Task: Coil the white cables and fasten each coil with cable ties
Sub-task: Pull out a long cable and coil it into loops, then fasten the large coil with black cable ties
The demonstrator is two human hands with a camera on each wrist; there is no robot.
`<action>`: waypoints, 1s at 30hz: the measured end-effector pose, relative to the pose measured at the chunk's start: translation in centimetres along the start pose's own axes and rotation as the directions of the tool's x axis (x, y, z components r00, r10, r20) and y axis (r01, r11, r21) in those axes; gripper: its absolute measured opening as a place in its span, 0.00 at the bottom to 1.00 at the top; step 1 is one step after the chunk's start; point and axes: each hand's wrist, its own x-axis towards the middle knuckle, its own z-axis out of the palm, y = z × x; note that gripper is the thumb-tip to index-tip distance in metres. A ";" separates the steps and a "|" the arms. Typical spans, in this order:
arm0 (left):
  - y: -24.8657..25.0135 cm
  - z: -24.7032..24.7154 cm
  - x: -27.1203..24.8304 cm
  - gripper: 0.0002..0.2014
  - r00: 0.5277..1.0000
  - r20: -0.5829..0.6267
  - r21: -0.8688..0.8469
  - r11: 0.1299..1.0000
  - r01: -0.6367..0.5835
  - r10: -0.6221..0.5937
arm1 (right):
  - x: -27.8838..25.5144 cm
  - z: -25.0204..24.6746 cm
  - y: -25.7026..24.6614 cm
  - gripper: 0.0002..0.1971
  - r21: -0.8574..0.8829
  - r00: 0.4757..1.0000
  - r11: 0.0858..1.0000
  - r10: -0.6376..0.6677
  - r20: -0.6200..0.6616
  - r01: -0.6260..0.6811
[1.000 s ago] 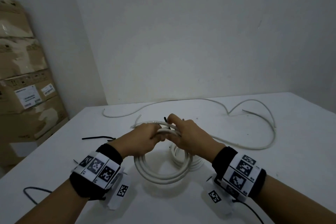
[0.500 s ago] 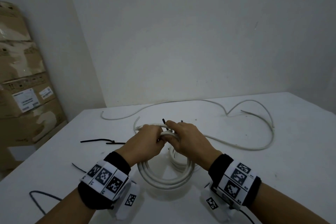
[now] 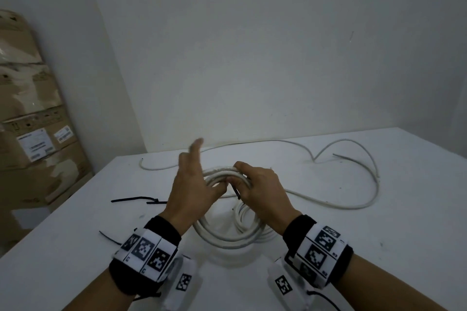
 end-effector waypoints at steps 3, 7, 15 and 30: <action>0.3 -1.1 0.9 0.14 0.954 0.280 0.208 0.963 -0.171 0.109 | 0.3 0.3 -0.4 0.12 -0.039 0.994 0.998 -0.051 0.094 0.055; 0.6 -3.7 2.2 0.04 0.691 0.685 -0.044 0.933 0.356 -0.232 | 1.3 0.4 -1.4 0.09 0.014 0.979 0.994 -0.106 0.173 0.105; -1.3 -7.1 2.3 0.09 0.808 0.448 -0.200 0.838 0.507 -0.382 | 7.0 2.4 -4.6 0.06 0.341 0.934 0.939 -0.092 0.344 -0.033; -11.9 -16.2 2.9 0.10 0.780 0.219 0.008 0.801 0.599 -0.586 | 9.0 13.3 -5.3 0.18 -0.215 0.614 0.957 0.289 0.734 -0.193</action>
